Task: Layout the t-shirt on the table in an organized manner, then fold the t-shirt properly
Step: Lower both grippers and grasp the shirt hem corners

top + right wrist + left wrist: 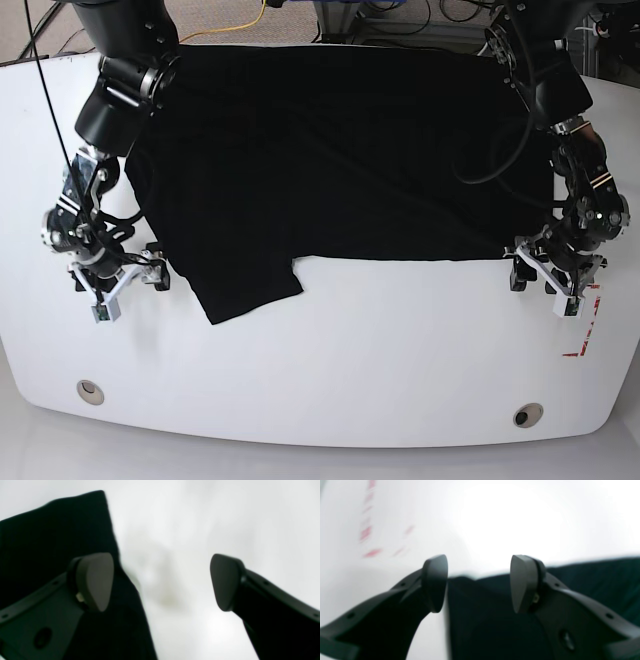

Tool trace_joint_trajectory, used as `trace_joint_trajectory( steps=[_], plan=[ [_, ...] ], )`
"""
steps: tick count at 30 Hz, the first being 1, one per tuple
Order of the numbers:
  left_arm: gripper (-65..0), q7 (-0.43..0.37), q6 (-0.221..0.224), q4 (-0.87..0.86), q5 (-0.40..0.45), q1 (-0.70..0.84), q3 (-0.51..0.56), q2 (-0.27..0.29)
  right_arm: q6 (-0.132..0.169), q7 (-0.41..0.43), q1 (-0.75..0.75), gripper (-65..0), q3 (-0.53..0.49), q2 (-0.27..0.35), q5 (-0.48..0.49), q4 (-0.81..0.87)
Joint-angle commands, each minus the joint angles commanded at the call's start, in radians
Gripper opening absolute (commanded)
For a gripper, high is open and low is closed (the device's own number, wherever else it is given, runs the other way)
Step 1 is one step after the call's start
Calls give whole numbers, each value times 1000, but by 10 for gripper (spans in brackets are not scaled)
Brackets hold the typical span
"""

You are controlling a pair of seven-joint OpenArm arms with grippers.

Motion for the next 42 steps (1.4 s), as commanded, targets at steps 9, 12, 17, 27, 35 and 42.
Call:
trace_joint_trajectory(
  steps=[9, 12, 17, 27, 35, 42],
  plan=[
    [-278, -6, 0, -12, 0, -3, 0, 0, 0, 71, 38, -67, -32, -9, 6, -187],
    [-278, -6, 0, -12, 0, -2, 0, 0, 0, 71, 31, -67, -34, -18, 8, -206],
    [-278, -6, 0, -12, 0, 0, 0, -14, 0, 71, 3, -71, -34, -44, 8, -201],
    [-278, -6, 0, -14, 0, 3, -2, -15, 0, 63, -35, -290, -35, -87, 9, -181],
    [-278, -6, 0, -15, 0, 6, -5, -29, 0, 51, -60, -339, -35, -114, 2, -141],
    [-278, -8, 0, -52, -2, 5, -5, -44, 0, 41, -61, -650, -35, -112, 0, -140]
  ],
)
